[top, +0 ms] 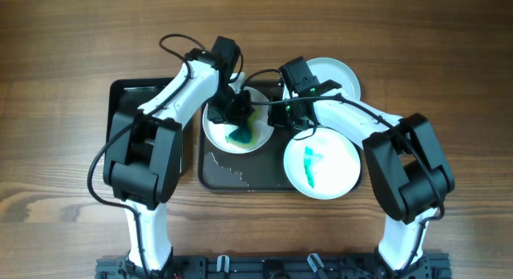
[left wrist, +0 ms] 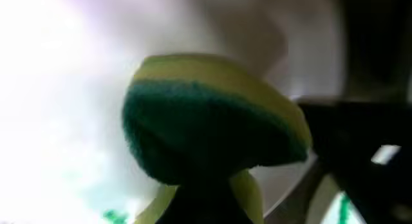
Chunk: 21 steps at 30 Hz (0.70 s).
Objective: Clean dirty plates on tray and stack at the side
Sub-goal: 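Scrub the left white plate with the sponge while the right gripper holds it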
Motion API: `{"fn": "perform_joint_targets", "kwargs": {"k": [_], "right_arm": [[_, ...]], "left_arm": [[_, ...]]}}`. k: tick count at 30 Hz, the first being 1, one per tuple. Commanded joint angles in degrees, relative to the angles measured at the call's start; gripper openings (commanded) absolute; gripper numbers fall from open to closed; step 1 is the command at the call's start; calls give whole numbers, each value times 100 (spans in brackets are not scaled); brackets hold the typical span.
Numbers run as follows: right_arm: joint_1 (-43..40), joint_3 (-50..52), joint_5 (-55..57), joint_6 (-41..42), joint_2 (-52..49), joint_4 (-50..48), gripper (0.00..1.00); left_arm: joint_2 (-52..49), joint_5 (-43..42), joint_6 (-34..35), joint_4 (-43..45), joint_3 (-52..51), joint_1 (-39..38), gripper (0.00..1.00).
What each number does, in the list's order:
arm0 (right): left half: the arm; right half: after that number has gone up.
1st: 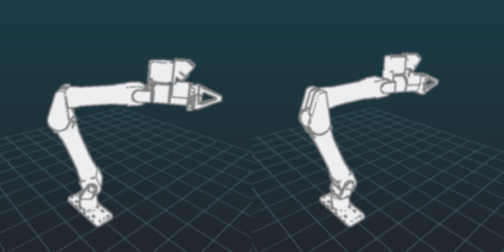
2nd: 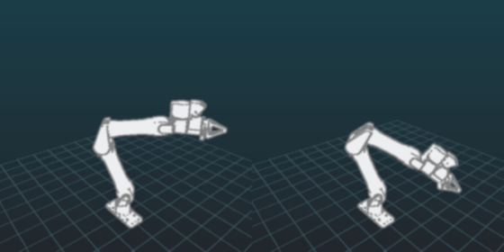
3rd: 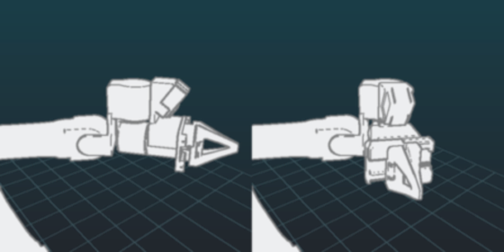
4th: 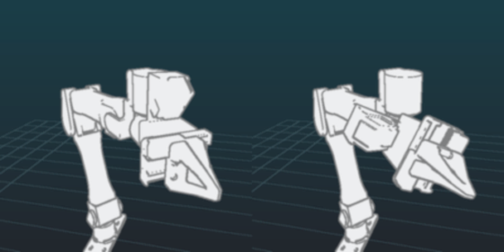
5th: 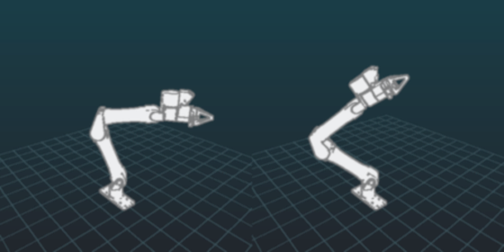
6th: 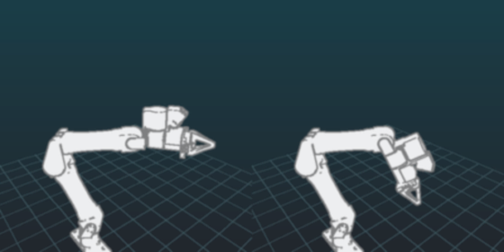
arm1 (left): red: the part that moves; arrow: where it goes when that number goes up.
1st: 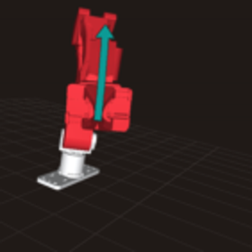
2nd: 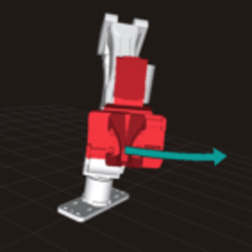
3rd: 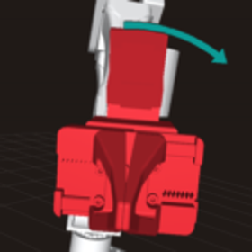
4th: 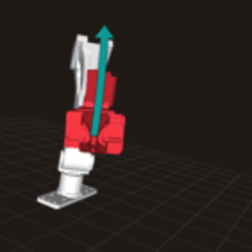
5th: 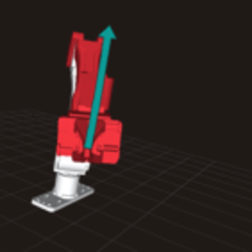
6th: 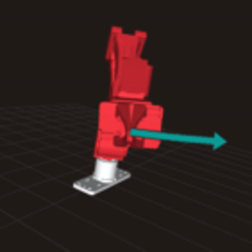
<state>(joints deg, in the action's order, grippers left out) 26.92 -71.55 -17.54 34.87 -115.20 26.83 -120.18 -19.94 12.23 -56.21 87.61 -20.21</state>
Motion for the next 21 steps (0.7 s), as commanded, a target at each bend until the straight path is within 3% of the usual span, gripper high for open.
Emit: {"fn": "perform_joint_targets", "kwargs": {"k": [1,3,5,8,10,12,15,18,21], "right_arm": [[-52,-35,151,107,-122,48,4],[-52,-35,151,109,-122,46,4],[-52,-35,153,111,-122,46,5],[-52,-35,175,114,-122,37,4],[-52,-35,173,114,-122,22,4],[-52,-35,173,114,-122,22,4],[-52,-35,170,114,-122,26,4],[-52,-35,170,114,-122,24,4],[-52,-35,170,116,-122,39,4]], "left_arm": [[-83,122,-136,437,-28,55,4],[-83,1261,461,551,-28,109,4],[-81,3108,1547,267,-28,83,4],[-83,3392,1696,-240,-28,-39,4],[-81,3150,1390,-511,-28,-190,4],[-81,1593,201,-555,-28,-341,4],[-81,-162,-778,-533,-28,-468,4],[-81,-636,-682,-142,-28,-442,4],[-81,17,-120,557,-28,-348,4]]}}
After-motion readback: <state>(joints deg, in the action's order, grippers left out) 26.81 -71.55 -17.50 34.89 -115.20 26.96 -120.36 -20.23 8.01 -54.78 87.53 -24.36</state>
